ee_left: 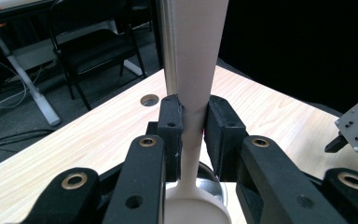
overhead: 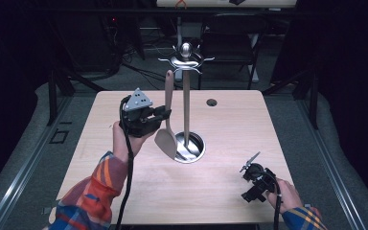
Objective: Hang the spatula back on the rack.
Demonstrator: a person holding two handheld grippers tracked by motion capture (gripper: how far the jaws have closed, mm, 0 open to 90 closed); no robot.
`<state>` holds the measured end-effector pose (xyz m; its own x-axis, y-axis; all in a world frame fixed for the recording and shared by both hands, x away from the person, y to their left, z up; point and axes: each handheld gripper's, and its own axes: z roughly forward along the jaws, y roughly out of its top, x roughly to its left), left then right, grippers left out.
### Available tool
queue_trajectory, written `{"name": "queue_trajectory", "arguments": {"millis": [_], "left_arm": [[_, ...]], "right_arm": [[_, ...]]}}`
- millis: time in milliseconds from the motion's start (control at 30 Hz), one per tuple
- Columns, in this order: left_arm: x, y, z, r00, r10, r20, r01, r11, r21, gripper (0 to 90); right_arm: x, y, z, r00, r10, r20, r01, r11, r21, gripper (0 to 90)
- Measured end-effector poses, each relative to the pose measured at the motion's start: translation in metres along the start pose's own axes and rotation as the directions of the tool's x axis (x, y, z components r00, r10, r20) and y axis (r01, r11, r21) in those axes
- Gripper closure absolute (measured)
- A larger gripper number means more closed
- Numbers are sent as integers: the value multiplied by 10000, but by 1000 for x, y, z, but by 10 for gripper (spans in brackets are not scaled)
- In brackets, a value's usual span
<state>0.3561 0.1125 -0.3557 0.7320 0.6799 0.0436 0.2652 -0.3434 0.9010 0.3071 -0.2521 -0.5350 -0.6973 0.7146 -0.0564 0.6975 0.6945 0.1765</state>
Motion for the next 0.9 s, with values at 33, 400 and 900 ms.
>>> {"name": "queue_trajectory", "arguments": {"millis": [33,400,900], "left_arm": [[0,0,0,10000,0,0,0,10000,0,771],[0,2,7,9999,-26,-142,28,9999,131,771],[-5,4,18,9966,-87,-825,101,9998,160,770]], "right_arm": [[0,0,0,10000,0,0,0,10000,0,183],[0,-1,2,9998,122,-143,-125,9998,-179,182],[0,0,0,9999,36,-151,-36,10000,-23,182]]}}
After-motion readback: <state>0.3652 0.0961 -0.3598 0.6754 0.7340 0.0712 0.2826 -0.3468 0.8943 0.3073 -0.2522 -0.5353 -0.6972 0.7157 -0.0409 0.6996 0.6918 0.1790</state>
